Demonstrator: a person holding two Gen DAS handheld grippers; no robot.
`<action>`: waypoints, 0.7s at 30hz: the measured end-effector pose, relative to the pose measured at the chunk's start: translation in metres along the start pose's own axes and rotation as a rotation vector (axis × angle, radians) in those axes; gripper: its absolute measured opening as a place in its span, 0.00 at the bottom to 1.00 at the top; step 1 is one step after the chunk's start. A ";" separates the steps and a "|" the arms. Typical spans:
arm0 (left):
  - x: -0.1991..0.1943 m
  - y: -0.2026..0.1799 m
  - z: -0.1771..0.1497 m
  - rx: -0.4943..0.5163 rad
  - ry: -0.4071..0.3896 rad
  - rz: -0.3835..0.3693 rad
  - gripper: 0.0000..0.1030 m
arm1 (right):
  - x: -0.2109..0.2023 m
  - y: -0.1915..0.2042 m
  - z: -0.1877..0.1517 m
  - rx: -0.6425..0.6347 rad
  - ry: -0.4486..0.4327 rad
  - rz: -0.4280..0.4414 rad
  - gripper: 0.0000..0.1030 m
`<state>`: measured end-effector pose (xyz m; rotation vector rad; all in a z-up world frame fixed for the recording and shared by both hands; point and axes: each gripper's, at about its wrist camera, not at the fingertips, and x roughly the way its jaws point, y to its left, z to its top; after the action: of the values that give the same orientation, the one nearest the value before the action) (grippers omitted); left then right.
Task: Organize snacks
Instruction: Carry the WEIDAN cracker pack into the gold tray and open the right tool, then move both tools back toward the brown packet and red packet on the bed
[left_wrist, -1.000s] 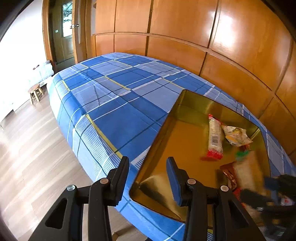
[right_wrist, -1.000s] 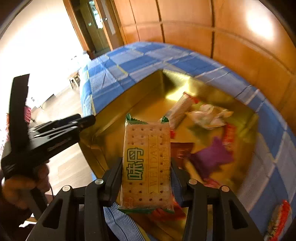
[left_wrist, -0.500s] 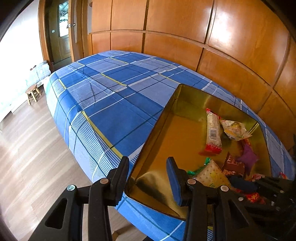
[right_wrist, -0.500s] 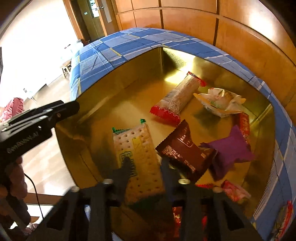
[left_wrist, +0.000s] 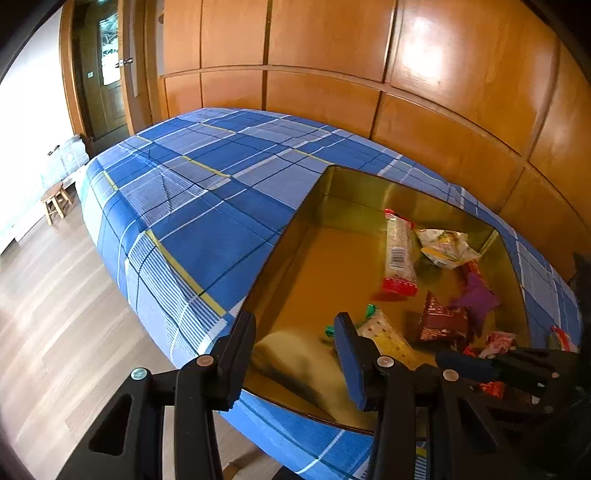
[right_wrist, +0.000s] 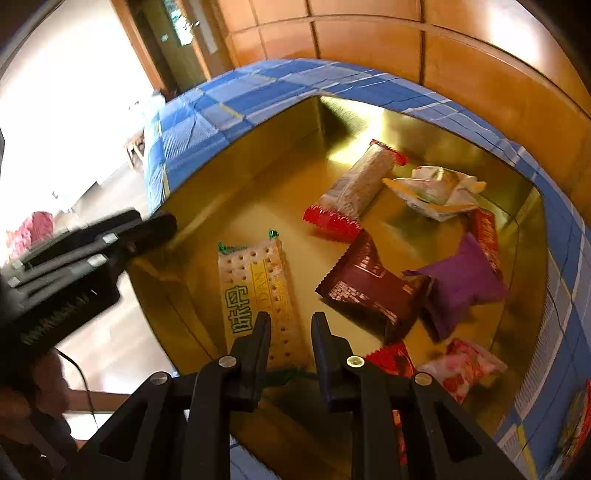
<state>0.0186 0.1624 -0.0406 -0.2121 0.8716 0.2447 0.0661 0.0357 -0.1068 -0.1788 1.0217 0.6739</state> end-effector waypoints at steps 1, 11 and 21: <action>-0.001 -0.002 0.000 0.006 -0.001 -0.001 0.43 | -0.005 0.000 -0.002 0.004 -0.010 -0.008 0.26; -0.005 -0.017 -0.005 0.053 -0.005 -0.015 0.43 | -0.029 -0.002 -0.011 0.014 -0.072 -0.078 0.26; -0.010 -0.036 -0.009 0.117 -0.002 -0.050 0.43 | -0.064 -0.025 -0.022 0.052 -0.144 -0.155 0.27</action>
<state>0.0163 0.1242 -0.0353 -0.1249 0.8746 0.1469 0.0429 -0.0219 -0.0690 -0.1600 0.8764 0.5109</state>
